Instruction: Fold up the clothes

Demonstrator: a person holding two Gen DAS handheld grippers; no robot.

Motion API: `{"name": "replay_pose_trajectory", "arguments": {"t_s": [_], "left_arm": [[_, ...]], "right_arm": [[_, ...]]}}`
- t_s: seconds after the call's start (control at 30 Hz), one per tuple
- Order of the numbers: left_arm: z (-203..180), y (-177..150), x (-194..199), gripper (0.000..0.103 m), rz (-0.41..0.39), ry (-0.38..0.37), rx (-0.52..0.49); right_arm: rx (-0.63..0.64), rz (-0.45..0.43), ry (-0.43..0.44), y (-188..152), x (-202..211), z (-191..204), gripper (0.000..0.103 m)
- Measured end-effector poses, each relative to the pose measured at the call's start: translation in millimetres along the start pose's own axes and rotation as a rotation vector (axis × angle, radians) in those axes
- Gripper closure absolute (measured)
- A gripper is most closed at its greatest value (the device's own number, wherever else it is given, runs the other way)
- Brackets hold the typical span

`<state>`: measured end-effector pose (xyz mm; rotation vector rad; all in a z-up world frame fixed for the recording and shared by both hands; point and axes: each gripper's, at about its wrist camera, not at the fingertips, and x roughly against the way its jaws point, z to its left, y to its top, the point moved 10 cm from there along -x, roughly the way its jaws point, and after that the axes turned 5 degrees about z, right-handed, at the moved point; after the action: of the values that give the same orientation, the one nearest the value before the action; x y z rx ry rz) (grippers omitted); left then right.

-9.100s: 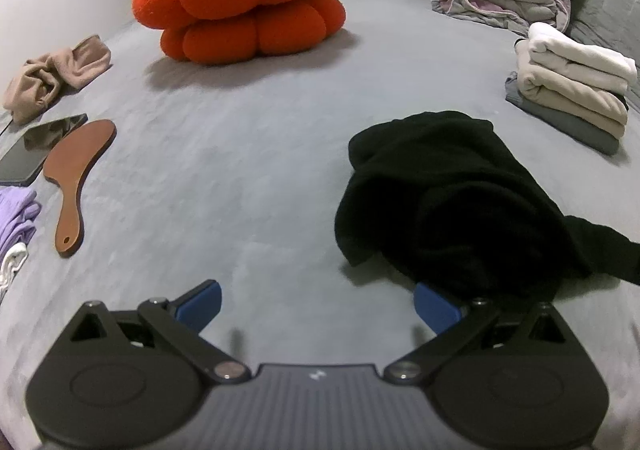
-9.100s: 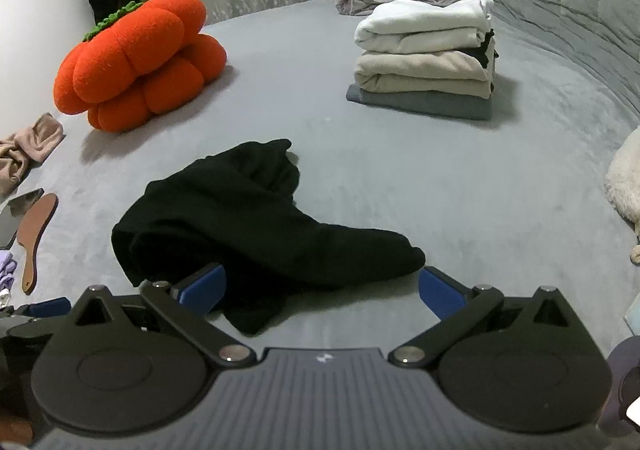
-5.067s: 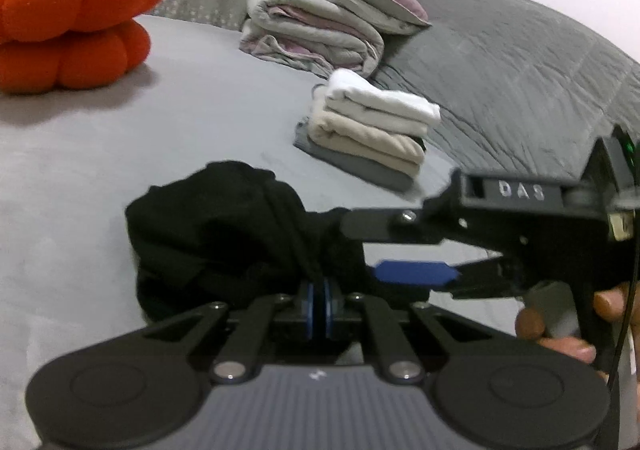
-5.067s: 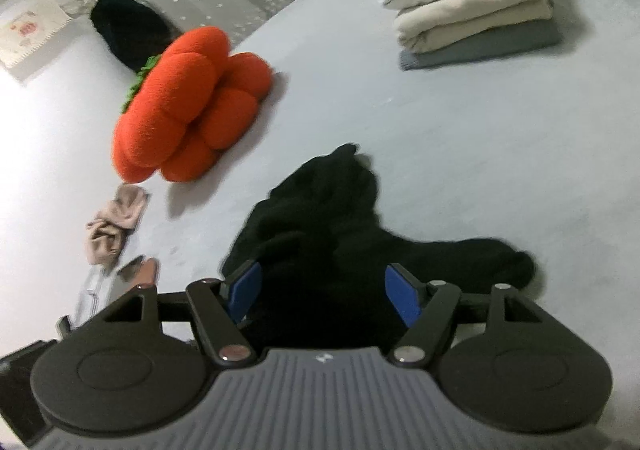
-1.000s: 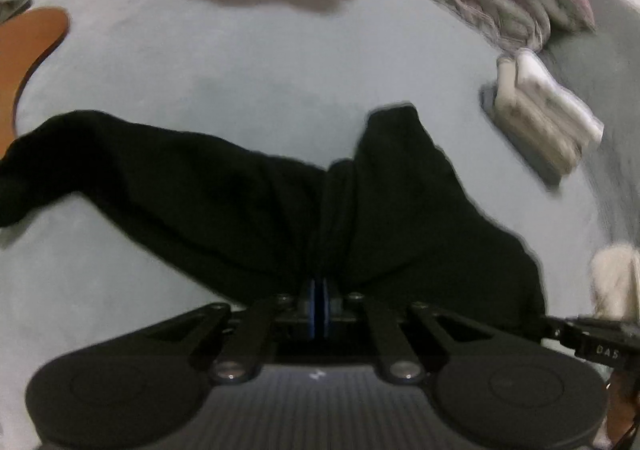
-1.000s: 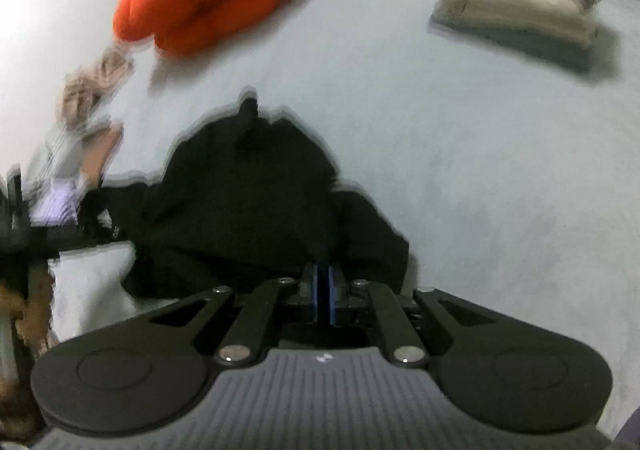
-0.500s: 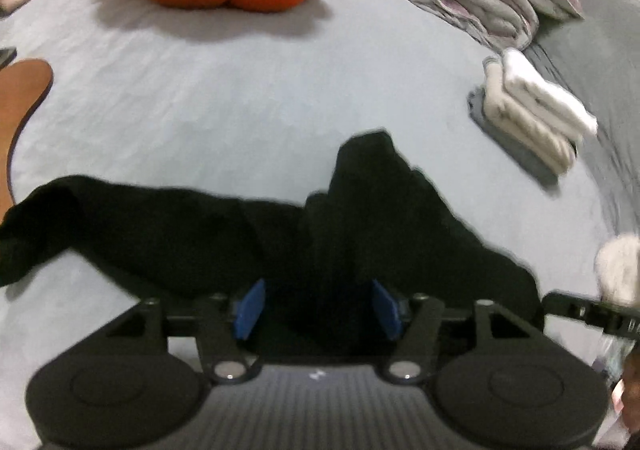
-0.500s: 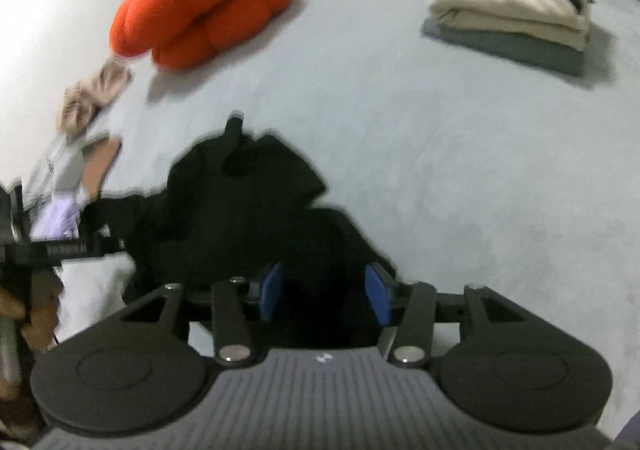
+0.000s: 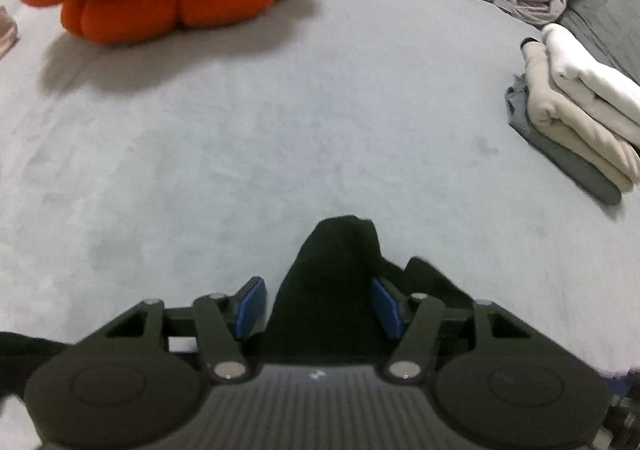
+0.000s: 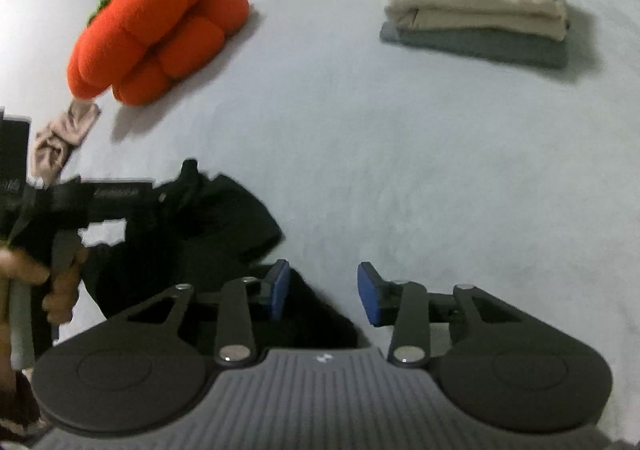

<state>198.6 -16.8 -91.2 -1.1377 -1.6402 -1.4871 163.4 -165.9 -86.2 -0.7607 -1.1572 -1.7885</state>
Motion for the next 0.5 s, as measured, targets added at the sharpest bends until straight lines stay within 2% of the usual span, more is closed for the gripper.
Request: {"name": "replay_pose_trajectory", "arguments": {"t_s": [0.03,0.07,0.1,0.17,0.23,0.5], "left_arm": [[-0.1,1.6,-3.7,0.064,-0.002,0.003,0.007],[-0.2,3.1,-7.4,0.090,-0.004,0.007,0.014],[1.0,4.9,-6.9,0.097,-0.011,-0.006,0.035],[6.8,9.4,4.1,0.097,-0.044,-0.057,0.102],[14.0,15.4,20.6,0.098,-0.104,-0.074,0.141],[52.7,14.5,107.1,0.099,-0.306,-0.179,0.304]], "right_arm": [[0.008,0.022,0.007,-1.7,-4.1,1.8,0.072],[0.020,0.038,0.010,-3.4,-7.3,4.2,0.083],[0.033,0.047,0.005,-4.5,-9.0,6.5,0.094],[0.055,0.052,-0.004,-5.3,-10.6,10.3,0.096],[0.054,0.011,-0.014,-0.8,-3.5,11.4,0.097],[0.008,-0.252,-0.069,22.4,44.1,2.4,0.099]]}}
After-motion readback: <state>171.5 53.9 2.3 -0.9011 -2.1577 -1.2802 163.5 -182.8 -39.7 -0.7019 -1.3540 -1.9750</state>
